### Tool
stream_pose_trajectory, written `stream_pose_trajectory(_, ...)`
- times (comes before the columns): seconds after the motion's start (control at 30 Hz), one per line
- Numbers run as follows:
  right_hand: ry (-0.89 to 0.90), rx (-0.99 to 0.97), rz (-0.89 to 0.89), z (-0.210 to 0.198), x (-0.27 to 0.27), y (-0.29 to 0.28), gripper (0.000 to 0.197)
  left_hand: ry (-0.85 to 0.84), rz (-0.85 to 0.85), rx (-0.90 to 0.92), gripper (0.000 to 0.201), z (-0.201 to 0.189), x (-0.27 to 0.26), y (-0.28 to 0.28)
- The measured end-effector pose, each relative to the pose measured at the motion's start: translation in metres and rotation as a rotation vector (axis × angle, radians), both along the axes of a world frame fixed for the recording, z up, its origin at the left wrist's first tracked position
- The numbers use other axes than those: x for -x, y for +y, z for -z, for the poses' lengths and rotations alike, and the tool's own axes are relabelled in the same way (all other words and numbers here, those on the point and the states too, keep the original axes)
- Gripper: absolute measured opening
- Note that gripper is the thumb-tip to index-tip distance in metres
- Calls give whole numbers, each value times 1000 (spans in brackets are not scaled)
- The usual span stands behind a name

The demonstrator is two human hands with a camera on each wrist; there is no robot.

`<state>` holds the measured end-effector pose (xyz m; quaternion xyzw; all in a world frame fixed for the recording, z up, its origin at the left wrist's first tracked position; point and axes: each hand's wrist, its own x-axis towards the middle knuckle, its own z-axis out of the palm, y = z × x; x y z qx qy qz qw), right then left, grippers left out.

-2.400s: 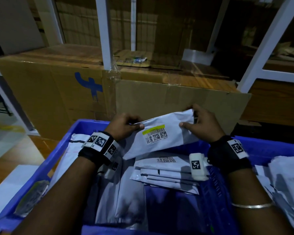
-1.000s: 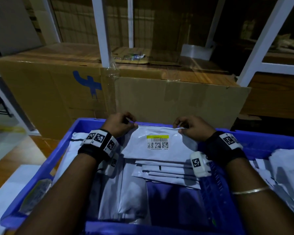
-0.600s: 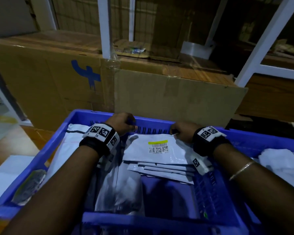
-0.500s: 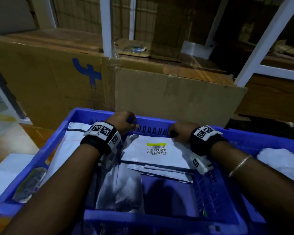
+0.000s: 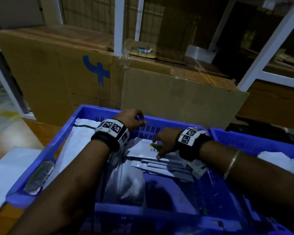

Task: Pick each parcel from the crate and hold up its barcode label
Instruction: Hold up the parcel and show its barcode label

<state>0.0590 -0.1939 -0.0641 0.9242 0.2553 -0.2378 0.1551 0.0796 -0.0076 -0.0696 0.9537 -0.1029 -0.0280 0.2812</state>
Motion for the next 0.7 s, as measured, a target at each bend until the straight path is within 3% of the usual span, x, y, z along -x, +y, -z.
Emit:
stream_pose_trajectory(0.2,40,74,18,12,3,-8,52,13,6,20,29,-1,2,0)
stream_pose_trajectory(0.43,43,16,25,10,0,-18,33,30,-3,-8,32,-3,2,-1)
stream_pose_trajectory(0.57,-11,-23,39,13,0,-19,52,30,-2,-10,34,-5,4,-2)
stream_pose_trajectory(0.7,5,-2,24,19,2,-20,57,20,-2,-13,32,-6,5,-3)
